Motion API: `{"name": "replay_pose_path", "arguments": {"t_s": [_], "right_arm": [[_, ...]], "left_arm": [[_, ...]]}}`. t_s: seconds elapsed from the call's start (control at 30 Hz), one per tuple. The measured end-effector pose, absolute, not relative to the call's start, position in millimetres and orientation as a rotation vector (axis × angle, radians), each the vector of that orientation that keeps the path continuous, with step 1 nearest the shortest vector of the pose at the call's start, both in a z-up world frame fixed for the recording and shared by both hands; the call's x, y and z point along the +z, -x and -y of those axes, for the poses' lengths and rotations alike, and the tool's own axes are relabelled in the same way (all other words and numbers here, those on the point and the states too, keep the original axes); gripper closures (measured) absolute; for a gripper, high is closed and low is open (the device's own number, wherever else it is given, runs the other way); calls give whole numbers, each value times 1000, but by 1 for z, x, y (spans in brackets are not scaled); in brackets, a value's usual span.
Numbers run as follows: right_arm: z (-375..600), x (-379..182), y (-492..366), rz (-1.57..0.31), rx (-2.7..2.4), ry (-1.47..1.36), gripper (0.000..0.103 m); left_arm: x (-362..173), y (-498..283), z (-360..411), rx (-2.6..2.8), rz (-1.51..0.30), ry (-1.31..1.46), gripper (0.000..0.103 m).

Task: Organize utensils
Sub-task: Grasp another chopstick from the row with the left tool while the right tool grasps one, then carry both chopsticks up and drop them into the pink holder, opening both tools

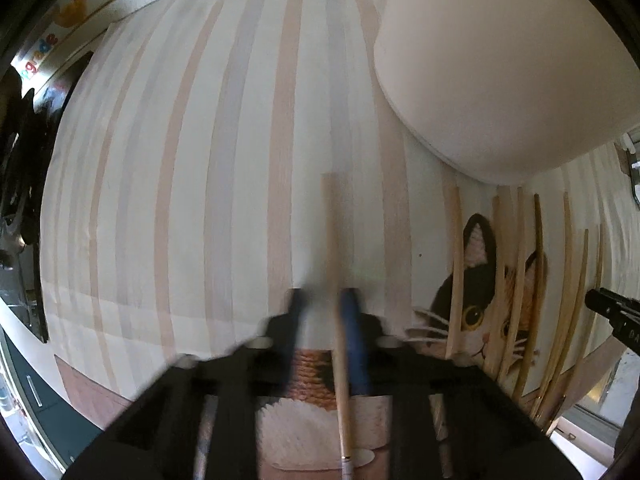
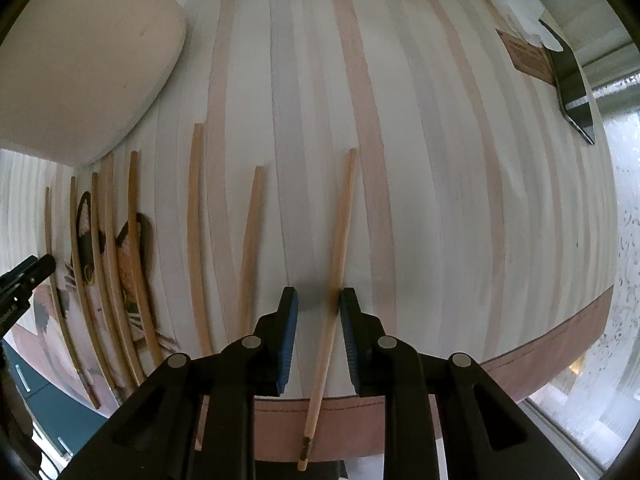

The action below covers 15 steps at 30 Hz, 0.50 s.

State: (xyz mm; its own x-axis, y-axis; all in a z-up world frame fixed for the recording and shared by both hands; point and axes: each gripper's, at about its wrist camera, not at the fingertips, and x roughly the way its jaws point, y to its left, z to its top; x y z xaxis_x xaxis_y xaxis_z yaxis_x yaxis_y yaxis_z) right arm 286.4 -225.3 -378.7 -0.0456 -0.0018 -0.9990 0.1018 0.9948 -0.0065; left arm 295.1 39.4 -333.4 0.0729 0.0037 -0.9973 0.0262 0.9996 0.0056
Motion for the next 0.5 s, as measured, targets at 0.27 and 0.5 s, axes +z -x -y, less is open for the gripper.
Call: {"name": "replay_pose_path", "arguments": {"t_s": [0.27, 0.5], "right_arm": [[233, -375, -284, -1580, -98, -90, 96], [258, -356, -267, -1496, -126, -217, 96]], "left_arm": [[-326, -286, -28, 16, -1449, -39, 99], [-289, -274, -38, 38, -1362, 16, 99]]}}
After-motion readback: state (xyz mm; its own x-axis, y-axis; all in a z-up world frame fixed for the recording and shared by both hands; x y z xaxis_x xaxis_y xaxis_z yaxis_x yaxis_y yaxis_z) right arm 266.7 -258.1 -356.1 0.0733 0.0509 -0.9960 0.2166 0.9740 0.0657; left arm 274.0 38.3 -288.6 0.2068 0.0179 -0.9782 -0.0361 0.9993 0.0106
